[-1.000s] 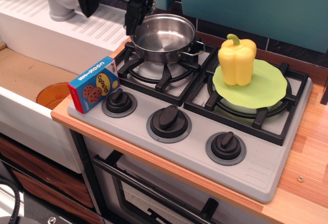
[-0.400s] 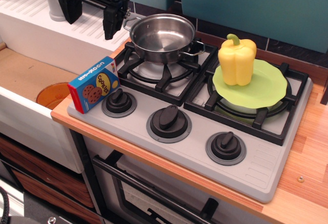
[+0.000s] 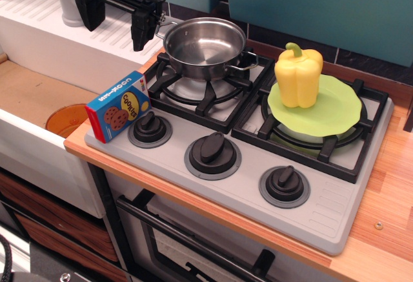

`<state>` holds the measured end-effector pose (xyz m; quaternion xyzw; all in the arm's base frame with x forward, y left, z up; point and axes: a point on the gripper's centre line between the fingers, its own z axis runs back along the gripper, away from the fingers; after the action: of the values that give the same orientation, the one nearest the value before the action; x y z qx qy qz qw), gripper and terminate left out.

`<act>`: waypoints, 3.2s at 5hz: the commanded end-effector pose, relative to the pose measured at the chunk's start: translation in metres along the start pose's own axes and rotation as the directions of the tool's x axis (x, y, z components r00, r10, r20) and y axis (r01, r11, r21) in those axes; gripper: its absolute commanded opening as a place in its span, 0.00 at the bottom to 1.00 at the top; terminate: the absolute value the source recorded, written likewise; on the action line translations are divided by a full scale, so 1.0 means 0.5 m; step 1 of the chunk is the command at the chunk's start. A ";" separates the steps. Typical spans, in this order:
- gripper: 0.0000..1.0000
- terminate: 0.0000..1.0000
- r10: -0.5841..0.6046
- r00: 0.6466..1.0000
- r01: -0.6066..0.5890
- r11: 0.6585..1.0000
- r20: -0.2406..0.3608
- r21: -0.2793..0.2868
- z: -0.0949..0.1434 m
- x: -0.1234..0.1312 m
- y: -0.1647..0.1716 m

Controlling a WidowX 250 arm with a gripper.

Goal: Put yellowpepper on plate and cookiebox in pot or pan on stove

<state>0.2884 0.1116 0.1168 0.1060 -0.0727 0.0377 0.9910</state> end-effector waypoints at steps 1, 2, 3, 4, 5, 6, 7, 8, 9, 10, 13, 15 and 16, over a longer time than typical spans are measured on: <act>1.00 0.00 0.023 0.996 -0.028 0.998 0.082 0.054 0.018 0.013 -0.011; 1.00 0.00 0.037 0.994 -0.046 0.996 0.106 0.079 -0.003 0.003 -0.023; 1.00 0.00 0.045 0.992 -0.055 0.995 0.120 0.088 -0.017 -0.004 -0.033; 1.00 0.00 0.041 0.990 -0.053 0.995 0.137 0.082 -0.030 -0.011 -0.035; 1.00 0.00 0.031 0.988 -0.044 0.996 0.150 0.084 -0.038 -0.015 -0.020; 1.00 0.00 0.031 0.987 -0.043 0.996 0.157 0.078 -0.059 -0.020 -0.009; 1.00 0.00 0.035 0.985 -0.045 0.997 0.168 0.056 -0.087 -0.026 0.000; 1.00 0.00 0.042 0.983 -0.050 0.998 0.177 0.037 -0.118 -0.031 0.003; 1.00 0.00 0.054 0.984 -0.059 0.998 0.171 0.028 -0.149 -0.037 -0.007; 0.00 0.00 0.065 0.988 -0.072 0.996 0.141 0.048 -0.152 -0.036 -0.021; 0.00 0.00 0.014 0.999 -0.020 0.992 0.046 0.126 -0.001 0.018 0.028; 0.00 0.00 0.004 1.000 -0.003 0.991 -0.009 0.136 0.081 0.092 0.034; 0.00 0.00 0.027 1.000 -0.026 0.995 -0.006 0.098 0.078 0.124 0.005</act>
<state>0.3384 0.1056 0.1450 0.1457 -0.0444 0.0520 0.9870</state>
